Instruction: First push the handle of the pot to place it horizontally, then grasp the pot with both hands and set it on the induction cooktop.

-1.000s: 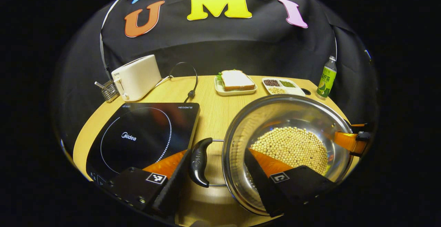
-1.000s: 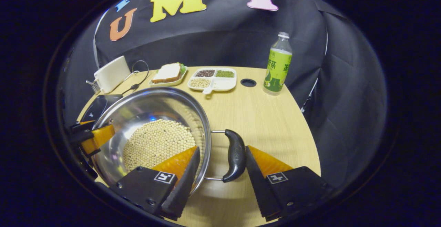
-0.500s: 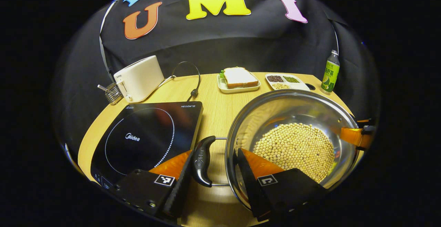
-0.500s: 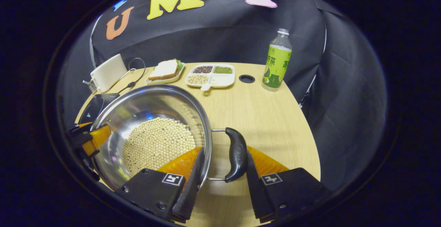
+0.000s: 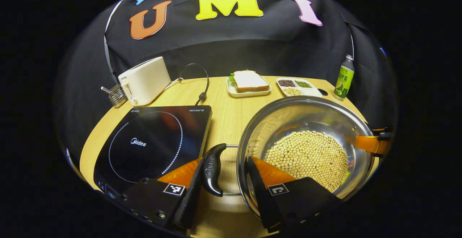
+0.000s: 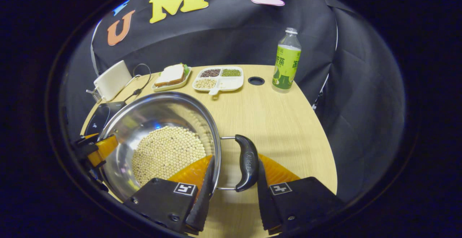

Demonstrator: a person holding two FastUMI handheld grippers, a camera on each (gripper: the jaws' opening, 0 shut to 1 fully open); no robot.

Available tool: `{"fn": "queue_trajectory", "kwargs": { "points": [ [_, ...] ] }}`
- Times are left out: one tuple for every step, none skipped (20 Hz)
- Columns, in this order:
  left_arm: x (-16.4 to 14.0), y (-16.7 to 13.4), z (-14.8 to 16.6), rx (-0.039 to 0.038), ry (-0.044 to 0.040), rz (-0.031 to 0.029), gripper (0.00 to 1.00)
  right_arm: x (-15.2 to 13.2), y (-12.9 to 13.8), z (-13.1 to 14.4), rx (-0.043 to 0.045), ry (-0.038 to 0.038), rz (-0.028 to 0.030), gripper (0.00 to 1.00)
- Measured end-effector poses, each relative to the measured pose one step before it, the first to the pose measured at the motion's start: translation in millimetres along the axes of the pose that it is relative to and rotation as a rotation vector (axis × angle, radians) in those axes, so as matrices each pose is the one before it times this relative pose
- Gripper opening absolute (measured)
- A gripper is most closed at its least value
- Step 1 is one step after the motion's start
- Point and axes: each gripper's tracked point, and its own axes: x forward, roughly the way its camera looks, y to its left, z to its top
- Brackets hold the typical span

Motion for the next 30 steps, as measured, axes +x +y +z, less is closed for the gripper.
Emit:
{"fn": "queue_trajectory", "kwargs": {
  "points": [
    [-1.01,1.17,0.82,0.00097,-0.00365,-0.00012,0.68,-0.42,0.28,1.55,-0.00023,-0.00442,-0.00127,0.58],
    [-0.82,0.48,0.4,-0.00101,0.00021,0.00003,0.68,-2.04,0.4,0.13,-0.00579,0.00438,0.0008,0.58],
    [-1.83,0.32,1.42,-0.0014,0.00107,-0.00107,0.68,-2.33,1.1,0.23,0.00684,0.00151,-0.00097,0.58],
    [-2.96,0.24,1.89,-0.00153,-0.00175,-0.00292,0.68,-3.83,1.07,1.59,0.00245,-0.00202,-0.00229,0.58],
    [-3.05,1.44,3.92,-0.00073,-0.00347,-0.00244,0.68,-3.78,1.53,3.37,0.00072,-0.00509,-0.00331,0.6],
    [-3.96,2.68,4.15,0.00458,-0.00724,0.00105,0.68,-4.85,1.69,4.24,-0.00294,-0.00485,-0.00156,0.6],
    [-4.32,2.51,5.66,0.0057,-0.00996,0.00246,0.68,-4.36,2.12,4.96,-0.00273,-0.00625,-0.00367,0.58],
    [-6.17,3.71,9.66,0.02015,-0.02533,0.0042,0.68,-3.75,2.78,5.23,-0.00867,-0.00994,-0.00352,0.6],
    [-8.72,3.91,18.34,0.01964,-0.04115,0.01096,0.56,-6.44,6.46,7.65,-0.01041,-0.01894,0.00801,0.58],
    [-2.72,3.96,26.11,0.02742,-0.07437,0.00585,0.45,-6.63,7.92,3.75,-0.01218,-0.00959,0.01099,0.6],
    [2.25,-6.59,17.52,0.00798,-0.06121,-0.0354,0.33,-7.37,-2.92,9.41,0.00336,-0.02854,-0.03027,0.55],
    [6.51,-4.1,-6.48,0.02456,0.01898,0.0049,0.22,11.39,0.71,-11.43,-0.01965,0.05678,-0.00777,0.54],
    [-2.69,0.28,-17.52,-0.00063,0.05407,-0.00751,0.3,-0.7,-3.07,-0.71,0.07221,-0.00943,0.00048,0.53],
    [-0.12,-6.03,-16.45,-0.04606,0.04221,-0.02177,0.37,3.38,3.31,-6.22,0.03183,0.0178,0.0048,0.57],
    [2.64,0.92,-12.34,-0.02472,0.02662,-0.00169,0.39,0.55,-4.74,-8.02,-0.00527,0.01346,-0.0048,0.56],
    [4.0,4.93,-4.1,-0.01775,0.00473,0.00223,0.39,-1.12,-0.04,-1.52,0.02135,-0.01726,0.00464,0.53],
    [1.28,4.49,-0.13,-0.00128,0.00411,0.0011,0.39,0.89,-0.74,-5.84,0.00285,0.0138,0.00359,0.54],
    [-0.88,5.89,3.55,0.00607,-0.01239,0.00973,0.39,0.71,-1.9,-0.02,0.02395,-0.01046,0.01165,0.53],
    [-0.28,5.15,3.89,-0.00073,-0.01227,0.01522,0.39,3.26,-1.96,-3.3,0.01125,0.00734,0.01263,0.54],
    [-0.28,1.08,1.27,-0.00965,-0.00574,-0.00066,0.39,0.19,-3.18,-3.41,0.00893,0.00831,0.01069,0.56],
    [-2.36,-1.92,-4.84,-0.00845,0.00911,-0.00393,0.39,3.22,-0.26,-0.1,0.00743,0.00103,0.0151,0.54],
    [0.78,-1.13,-5.49,-0.00206,0.01735,-0.00749,0.33,2.93,-2.29,-1.08,0.00492,0.00781,0.00681,0.53],
    [-0.69,-1.65,-1.84,-0.0062,0.00246,-0.01104,0.48,1.25,-1.76,-0.84,0.00713,0.00153,0.00666,0.53],
    [-0.55,3.11,3.56,0.0049,-0.02811,0.0167,0.52,1.51,-0.21,1.42,-0.00609,-0.00228,0.00723,0.54],
    [1.2,-4.5,1.45,0.0002,-0.01184,-0.02046,0.6,1.02,-1.17,-0.46,-0.00205,0.00264,0.00258,0.53],
    [-0.35,-3.42,-6.49,-0.00644,0.03019,-0.00673,0.6,1.16,0.05,1.54,-0.00037,-0.00103,0.00514,0.54],
    [2.12,-3.72,-4.51,-0.00091,0.01018,-0.00715,1.0,0.8,-0.55,0.97,-0.00613,0.00137,0.00406,0.54],
    [-1.36,-0.17,-6.05,-0.00273,0.01671,0.00293,0.87,0.35,-0.02,0.35,0.00298,0.00096,0.00538,0.53],
    [2.26,-1.84,-4.45,-0.00757,0.01477,-0.0009,0.94,1.14,-0.59,-0.36,0.00071,0.00223,0.00423,0.53],
    [2.56,-1.34,-4.68,-0.00656,0.0149,-0.00063,0.93,1.48,-0.76,-0.91,0.00305,0.00179,0.00425,0.54]
  ]
}}
